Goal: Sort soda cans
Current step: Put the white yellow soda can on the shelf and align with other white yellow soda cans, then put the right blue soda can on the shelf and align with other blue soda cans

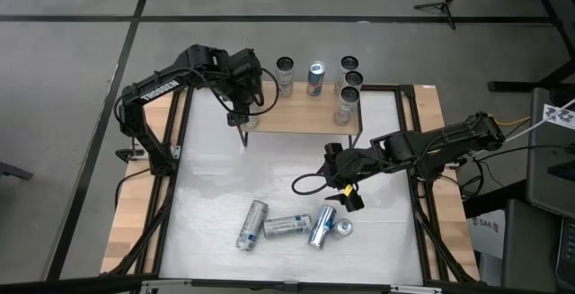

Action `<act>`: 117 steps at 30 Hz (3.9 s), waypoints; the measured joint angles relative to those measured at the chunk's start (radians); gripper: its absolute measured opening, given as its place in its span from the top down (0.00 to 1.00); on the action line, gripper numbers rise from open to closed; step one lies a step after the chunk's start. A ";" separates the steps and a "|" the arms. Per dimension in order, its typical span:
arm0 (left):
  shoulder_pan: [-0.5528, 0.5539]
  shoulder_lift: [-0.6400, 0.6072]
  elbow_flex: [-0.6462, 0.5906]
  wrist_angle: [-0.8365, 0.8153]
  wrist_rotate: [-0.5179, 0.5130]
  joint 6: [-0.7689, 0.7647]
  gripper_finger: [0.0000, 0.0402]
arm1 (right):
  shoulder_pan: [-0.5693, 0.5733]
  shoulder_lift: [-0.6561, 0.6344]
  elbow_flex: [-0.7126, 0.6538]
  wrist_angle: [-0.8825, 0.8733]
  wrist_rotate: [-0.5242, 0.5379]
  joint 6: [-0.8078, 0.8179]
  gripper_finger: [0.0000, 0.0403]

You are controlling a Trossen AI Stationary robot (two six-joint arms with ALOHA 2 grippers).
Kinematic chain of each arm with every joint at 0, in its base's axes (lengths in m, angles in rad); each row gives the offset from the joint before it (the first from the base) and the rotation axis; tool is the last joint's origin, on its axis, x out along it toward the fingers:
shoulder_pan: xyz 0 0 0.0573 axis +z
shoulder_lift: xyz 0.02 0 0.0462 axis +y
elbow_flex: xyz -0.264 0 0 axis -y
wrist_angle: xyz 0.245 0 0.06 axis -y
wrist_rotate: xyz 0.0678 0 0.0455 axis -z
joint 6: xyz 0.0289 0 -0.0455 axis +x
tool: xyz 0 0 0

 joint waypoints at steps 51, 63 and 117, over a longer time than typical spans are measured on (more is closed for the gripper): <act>-0.085 -0.234 0.000 0.002 0.120 -0.373 0.14 | 0.000 0.000 0.000 -0.002 -0.011 0.004 0.15; -0.377 -0.223 0.000 0.002 0.105 -0.569 0.14 | 0.000 0.000 0.000 -0.002 -0.011 0.128 0.15; -0.730 0.126 -0.001 0.310 -0.220 -0.573 0.14 | 0.297 0.002 -0.122 -0.045 0.032 0.213 0.15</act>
